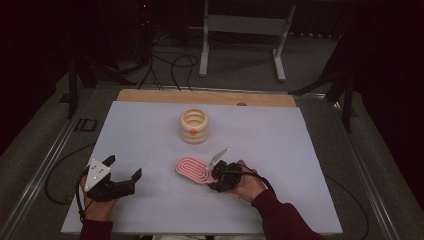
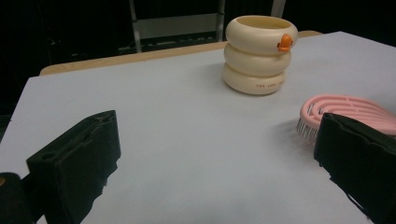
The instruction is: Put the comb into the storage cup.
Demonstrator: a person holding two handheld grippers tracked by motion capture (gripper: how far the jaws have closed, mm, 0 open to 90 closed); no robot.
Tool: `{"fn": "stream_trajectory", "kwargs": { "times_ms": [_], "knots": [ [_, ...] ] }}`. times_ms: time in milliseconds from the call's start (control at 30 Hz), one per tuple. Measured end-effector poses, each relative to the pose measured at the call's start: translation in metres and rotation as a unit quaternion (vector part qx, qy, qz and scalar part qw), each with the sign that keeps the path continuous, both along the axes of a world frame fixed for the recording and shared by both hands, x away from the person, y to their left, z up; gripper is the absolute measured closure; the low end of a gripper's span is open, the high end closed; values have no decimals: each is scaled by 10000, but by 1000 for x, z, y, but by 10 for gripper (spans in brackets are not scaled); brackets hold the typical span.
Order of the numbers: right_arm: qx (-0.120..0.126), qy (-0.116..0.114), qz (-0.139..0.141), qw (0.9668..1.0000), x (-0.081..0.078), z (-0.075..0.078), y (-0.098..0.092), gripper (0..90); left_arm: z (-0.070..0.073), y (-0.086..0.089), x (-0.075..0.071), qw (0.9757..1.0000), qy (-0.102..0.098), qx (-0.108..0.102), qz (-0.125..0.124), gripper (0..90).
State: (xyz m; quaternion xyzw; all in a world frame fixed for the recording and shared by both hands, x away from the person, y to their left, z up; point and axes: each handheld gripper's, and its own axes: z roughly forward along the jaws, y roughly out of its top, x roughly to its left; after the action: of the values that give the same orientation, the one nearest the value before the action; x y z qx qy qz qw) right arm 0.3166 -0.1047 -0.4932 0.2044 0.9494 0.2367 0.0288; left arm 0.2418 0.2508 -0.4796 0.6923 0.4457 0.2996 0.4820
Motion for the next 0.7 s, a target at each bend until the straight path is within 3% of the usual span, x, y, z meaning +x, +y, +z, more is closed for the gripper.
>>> {"fn": "stream_trajectory", "kwargs": {
  "times_ms": [500,700],
  "knots": [
    [285,-138,-69,9995,0,6,-3,700,1,-4,2,9999,147,4,-3,9],
    [392,-236,-106,9989,1,7,-4,701,4,-7,3,9995,269,-136,7,9]
  ]
}}
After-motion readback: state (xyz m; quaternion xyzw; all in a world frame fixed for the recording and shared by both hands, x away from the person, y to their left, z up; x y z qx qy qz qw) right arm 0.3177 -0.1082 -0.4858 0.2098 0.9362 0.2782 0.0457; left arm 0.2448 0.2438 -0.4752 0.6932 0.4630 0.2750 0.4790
